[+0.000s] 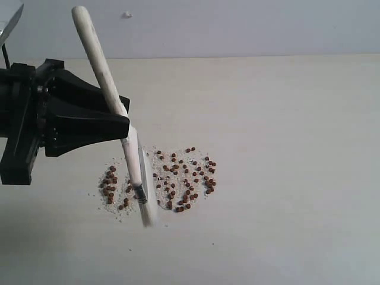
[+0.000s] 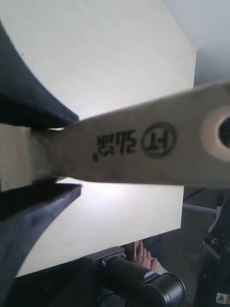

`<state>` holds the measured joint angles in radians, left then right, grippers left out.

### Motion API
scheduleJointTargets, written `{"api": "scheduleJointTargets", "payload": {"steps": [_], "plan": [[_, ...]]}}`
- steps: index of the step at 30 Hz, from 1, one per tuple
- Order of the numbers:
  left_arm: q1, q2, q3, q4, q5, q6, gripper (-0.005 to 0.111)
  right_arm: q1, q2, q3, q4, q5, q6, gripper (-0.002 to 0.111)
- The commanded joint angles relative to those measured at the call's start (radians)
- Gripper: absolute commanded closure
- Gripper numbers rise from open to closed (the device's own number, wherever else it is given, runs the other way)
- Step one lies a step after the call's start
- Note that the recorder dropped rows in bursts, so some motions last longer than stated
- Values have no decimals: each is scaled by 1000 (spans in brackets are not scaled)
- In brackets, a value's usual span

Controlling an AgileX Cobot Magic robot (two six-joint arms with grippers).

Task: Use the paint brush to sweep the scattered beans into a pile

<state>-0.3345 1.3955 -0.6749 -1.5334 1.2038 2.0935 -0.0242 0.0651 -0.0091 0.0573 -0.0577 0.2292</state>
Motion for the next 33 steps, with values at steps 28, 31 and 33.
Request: {"api": "scheduleJointTargets", "payload": {"steps": [28,31,33], "plan": [[-5,1,2,-49,-9,2,107,1,413,-369,-240,-74,220,104],[-5,1,2,-49,-9,2,107,1,555,-476,-334,95,213,103],[-5,1,2,-49,-9,2,107,1,638,-543,-372,187,188,103]]}}
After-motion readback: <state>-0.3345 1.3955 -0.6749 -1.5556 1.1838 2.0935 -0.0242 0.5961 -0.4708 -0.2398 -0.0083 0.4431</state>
